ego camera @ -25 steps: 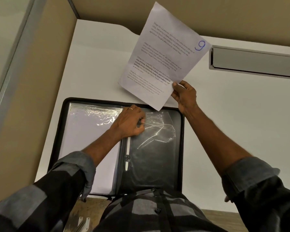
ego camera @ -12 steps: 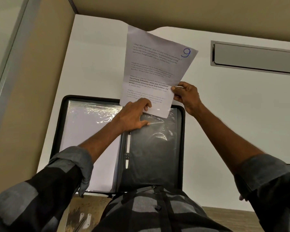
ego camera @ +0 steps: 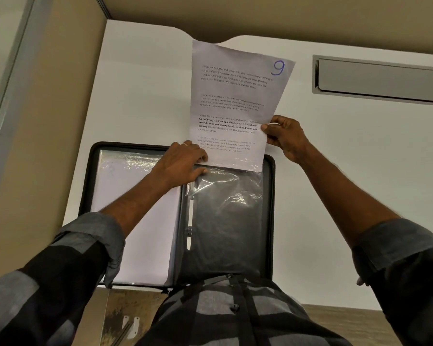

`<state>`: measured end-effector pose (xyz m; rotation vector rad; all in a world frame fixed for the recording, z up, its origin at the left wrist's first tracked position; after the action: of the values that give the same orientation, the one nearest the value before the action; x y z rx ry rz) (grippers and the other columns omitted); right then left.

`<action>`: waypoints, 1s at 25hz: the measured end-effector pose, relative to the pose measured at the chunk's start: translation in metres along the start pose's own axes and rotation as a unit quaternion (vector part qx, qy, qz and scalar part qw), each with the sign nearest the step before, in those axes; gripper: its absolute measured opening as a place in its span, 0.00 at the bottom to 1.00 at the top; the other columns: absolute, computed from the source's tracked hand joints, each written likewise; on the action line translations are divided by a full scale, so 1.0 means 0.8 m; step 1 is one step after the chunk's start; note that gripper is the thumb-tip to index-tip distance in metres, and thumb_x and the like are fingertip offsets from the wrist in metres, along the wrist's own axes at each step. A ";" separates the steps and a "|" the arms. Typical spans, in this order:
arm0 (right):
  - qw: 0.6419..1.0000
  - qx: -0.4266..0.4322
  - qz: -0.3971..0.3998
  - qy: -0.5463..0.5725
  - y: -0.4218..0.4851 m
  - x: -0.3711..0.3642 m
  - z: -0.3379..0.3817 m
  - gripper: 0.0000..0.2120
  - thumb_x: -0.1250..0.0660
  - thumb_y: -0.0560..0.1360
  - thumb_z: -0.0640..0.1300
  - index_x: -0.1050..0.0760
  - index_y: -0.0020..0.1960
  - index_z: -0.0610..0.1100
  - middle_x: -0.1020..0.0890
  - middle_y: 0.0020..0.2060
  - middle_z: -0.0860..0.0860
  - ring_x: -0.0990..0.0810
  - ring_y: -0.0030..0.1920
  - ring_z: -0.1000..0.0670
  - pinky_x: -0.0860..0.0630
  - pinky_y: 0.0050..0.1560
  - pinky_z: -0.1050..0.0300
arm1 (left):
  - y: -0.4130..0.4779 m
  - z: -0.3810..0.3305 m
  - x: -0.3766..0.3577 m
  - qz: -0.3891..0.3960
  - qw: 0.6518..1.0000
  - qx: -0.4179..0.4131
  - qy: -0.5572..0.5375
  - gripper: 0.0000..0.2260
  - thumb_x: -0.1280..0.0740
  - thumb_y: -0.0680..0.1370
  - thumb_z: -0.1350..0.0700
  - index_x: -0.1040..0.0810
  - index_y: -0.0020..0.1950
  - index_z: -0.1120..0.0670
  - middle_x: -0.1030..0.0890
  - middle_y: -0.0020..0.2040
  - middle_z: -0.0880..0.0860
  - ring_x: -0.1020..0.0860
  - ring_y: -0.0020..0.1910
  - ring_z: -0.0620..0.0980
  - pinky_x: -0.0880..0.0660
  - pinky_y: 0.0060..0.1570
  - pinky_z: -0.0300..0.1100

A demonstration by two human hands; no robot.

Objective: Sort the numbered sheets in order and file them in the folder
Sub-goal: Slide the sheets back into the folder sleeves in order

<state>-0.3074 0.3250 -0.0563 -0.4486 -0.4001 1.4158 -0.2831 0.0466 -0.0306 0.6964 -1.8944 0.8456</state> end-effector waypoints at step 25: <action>0.985 -0.010 0.120 -0.125 0.010 -0.040 0.002 0.18 0.25 0.76 0.45 0.22 0.64 0.40 0.14 0.57 0.47 0.14 0.55 0.48 0.17 0.51 0.54 | -0.073 -0.054 -0.096 -0.041 0.996 0.005 -0.077 0.24 0.36 0.84 0.54 0.34 0.79 0.58 0.38 0.81 0.55 0.43 0.81 0.55 0.45 0.80 0.57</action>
<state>-0.3186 0.2944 -0.0588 -0.3440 -0.5772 1.7123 -0.1846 0.0548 -0.0694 0.8613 -1.9833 0.7692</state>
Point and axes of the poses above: each hand's wrist, its own y-axis towards the middle knuckle, its own x-axis out of the back of the hand, z = x × y, the point moved 8 cm from there along y, towards the middle knuckle
